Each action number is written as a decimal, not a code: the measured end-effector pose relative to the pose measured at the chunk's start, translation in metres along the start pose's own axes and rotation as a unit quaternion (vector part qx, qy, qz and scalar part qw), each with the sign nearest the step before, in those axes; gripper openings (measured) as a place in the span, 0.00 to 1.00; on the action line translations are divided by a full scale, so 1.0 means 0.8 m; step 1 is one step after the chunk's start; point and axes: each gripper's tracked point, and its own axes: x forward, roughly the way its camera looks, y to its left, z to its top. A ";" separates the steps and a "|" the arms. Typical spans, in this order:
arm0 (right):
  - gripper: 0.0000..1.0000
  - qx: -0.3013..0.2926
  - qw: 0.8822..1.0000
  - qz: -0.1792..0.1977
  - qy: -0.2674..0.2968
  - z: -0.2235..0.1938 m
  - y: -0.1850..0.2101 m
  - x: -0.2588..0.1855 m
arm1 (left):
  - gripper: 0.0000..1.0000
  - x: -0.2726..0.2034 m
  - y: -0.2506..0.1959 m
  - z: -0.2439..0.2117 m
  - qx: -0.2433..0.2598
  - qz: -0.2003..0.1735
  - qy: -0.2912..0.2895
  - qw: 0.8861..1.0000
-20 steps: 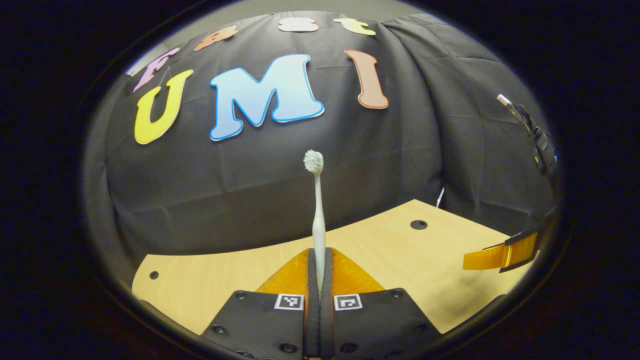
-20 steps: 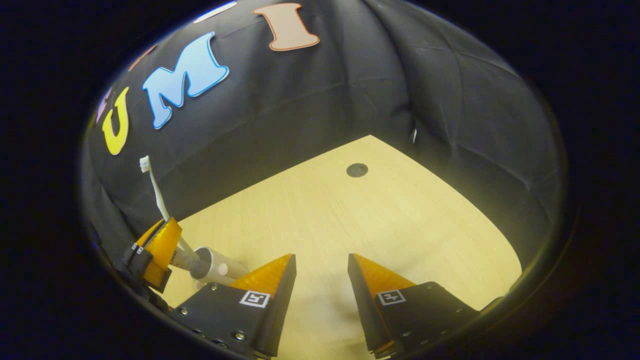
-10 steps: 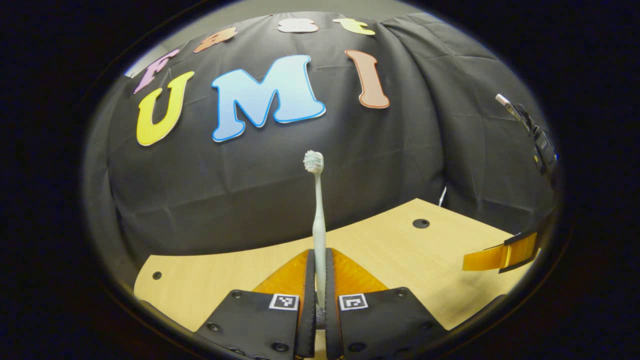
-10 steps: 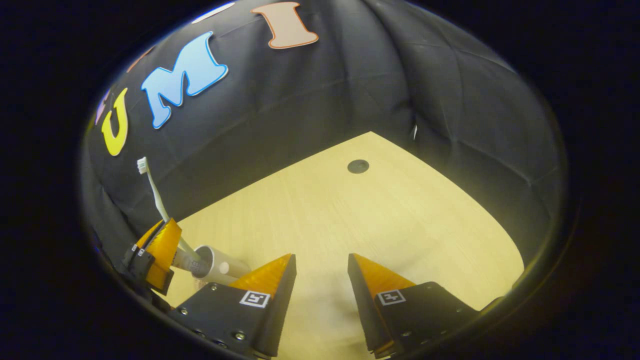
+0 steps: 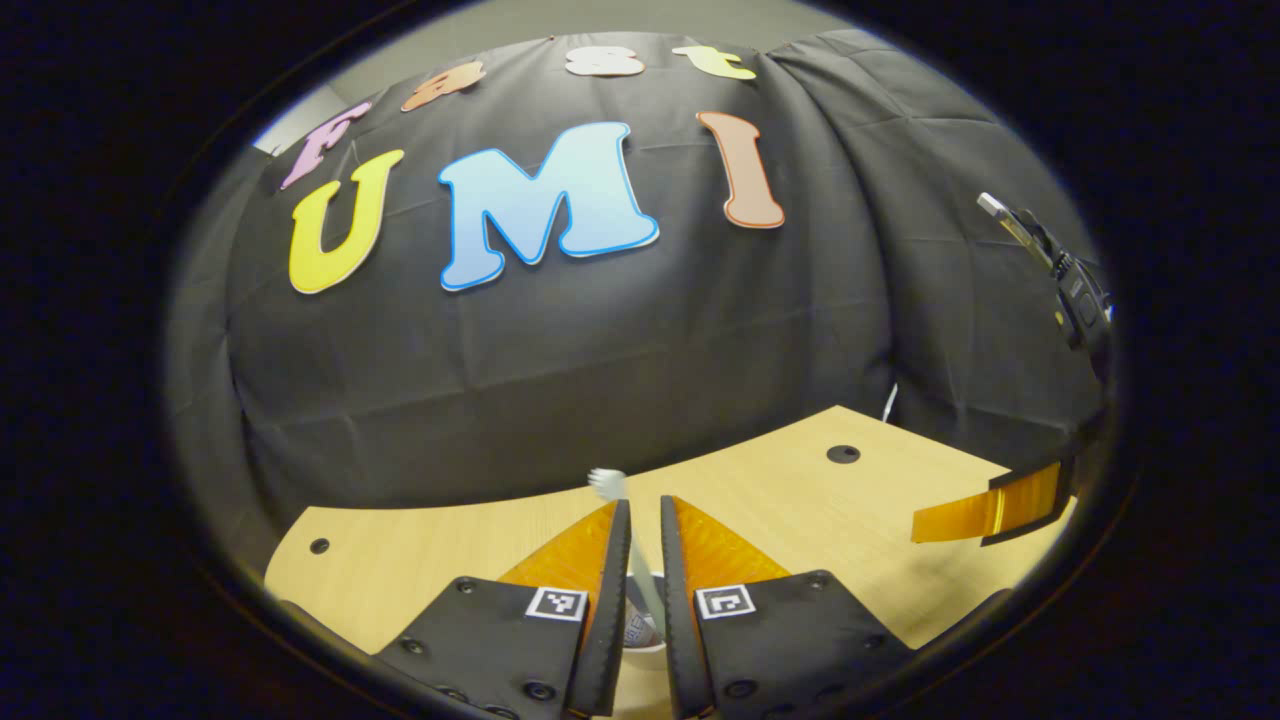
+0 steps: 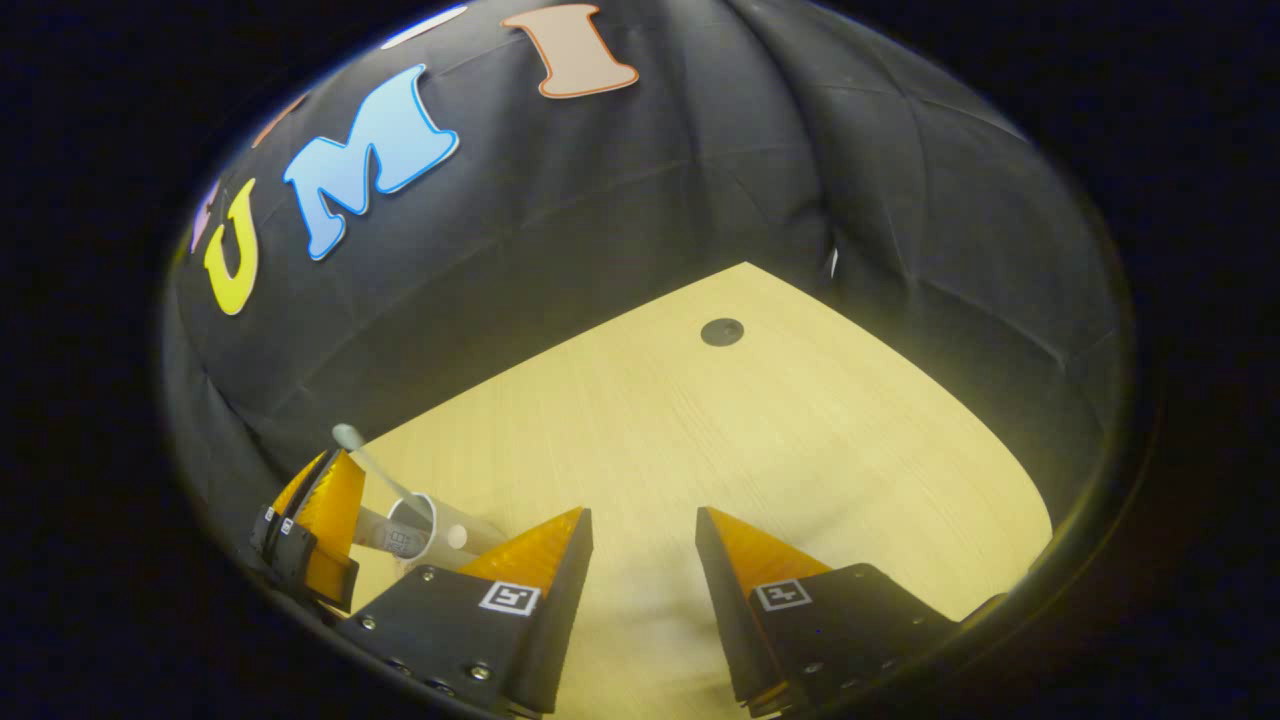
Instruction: Put the toothbrush and toothpaste on the desktop into the cup, then pick up the cup and place it on the coaster on the desktop.
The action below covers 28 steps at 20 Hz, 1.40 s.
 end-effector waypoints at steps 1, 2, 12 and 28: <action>0.58 0.000 1.000 0.000 -0.001 0.000 0.000 0.000 | 0.27 -0.002 0.000 -0.002 -0.002 0.002 0.003 1.000; 0.63 0.000 1.000 0.001 0.000 0.001 0.000 0.001 | 0.27 -0.005 0.003 -0.004 -0.003 0.006 0.005 1.000; 0.63 -0.018 1.000 0.020 0.004 -0.006 0.007 0.003 | 0.26 -0.038 0.004 0.043 -0.014 0.008 -0.038 0.999; 0.63 -0.316 0.937 0.141 0.051 -0.005 0.105 -0.001 | 0.41 -0.157 0.101 0.048 -0.044 0.094 -0.033 0.994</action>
